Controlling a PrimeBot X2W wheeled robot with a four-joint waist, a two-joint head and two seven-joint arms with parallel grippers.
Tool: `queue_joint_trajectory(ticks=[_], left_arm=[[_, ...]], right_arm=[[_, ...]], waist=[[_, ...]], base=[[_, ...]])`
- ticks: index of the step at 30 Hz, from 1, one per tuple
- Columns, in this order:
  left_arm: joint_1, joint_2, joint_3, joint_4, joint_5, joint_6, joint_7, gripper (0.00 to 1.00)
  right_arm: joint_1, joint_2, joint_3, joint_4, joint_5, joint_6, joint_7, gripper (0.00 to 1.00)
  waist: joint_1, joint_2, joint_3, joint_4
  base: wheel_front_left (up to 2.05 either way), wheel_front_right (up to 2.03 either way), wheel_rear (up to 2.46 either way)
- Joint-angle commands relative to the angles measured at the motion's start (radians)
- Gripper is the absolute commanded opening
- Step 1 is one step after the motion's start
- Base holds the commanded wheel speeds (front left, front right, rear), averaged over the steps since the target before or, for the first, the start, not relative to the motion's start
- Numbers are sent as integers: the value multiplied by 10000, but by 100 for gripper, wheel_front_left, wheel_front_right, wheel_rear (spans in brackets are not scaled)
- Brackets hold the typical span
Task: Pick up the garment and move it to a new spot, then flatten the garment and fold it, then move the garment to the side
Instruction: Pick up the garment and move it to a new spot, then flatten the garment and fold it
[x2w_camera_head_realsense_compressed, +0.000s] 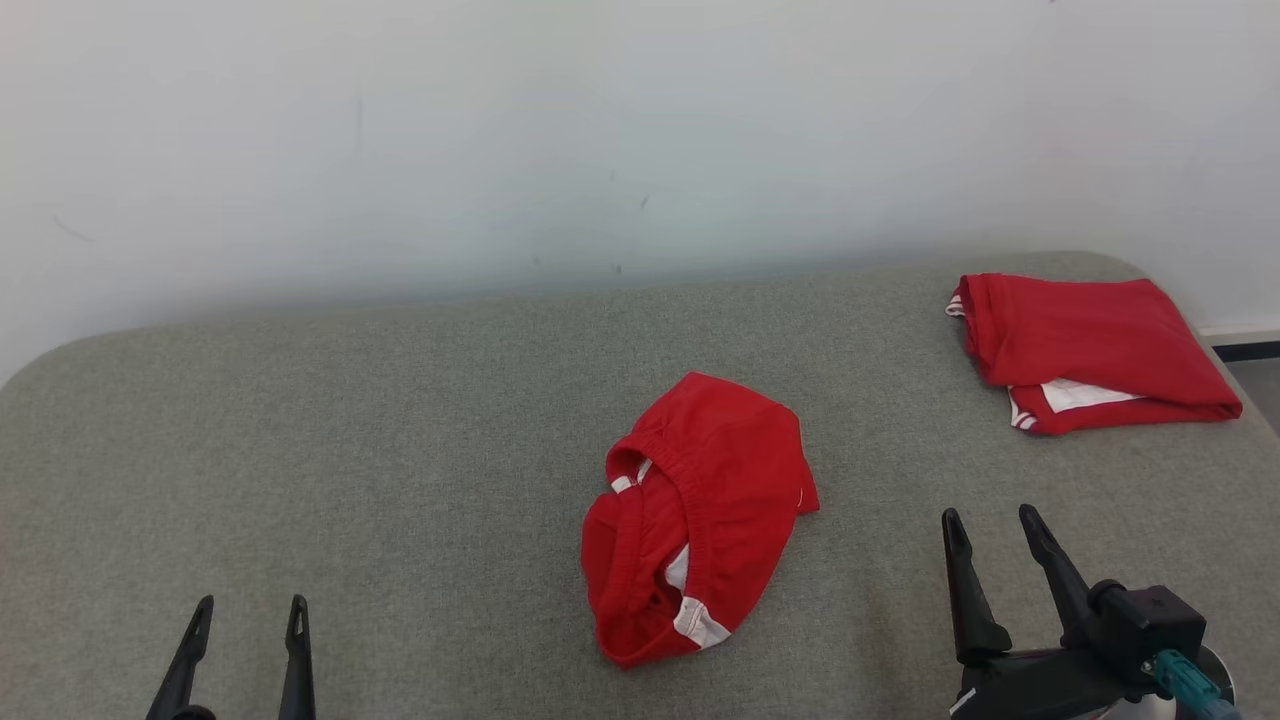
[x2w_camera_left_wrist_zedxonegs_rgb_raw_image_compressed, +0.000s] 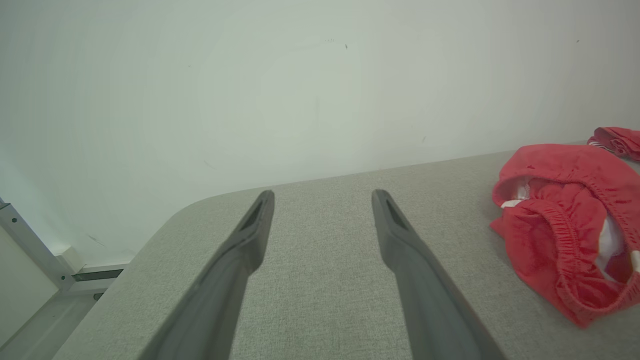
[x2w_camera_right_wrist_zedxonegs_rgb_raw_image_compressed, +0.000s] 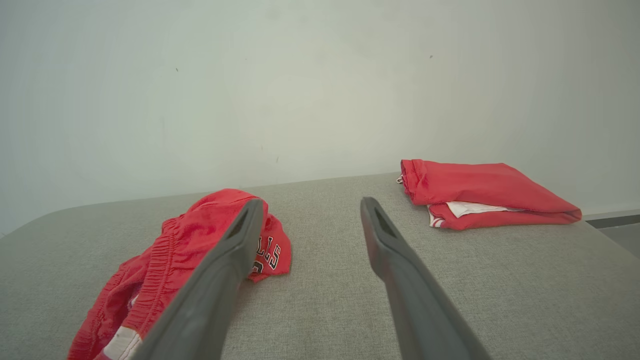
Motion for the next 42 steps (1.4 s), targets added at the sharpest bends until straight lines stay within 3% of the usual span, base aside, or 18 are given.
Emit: queue_joint_trajectory(ticks=[1, 42], left_arm=[[71, 39, 8, -2, -41, 34, -9, 100], [-83, 129, -94, -37, -443, 324, -140, 100]], right_arm=[[84, 21, 19, -41, -51, -20, 11, 100], [22, 21, 22, 86, 11, -21, -39, 100]], waist=[[0, 0, 1, 3], [0, 0, 73, 53]], base=[[0, 0, 0], [0, 0, 0]])
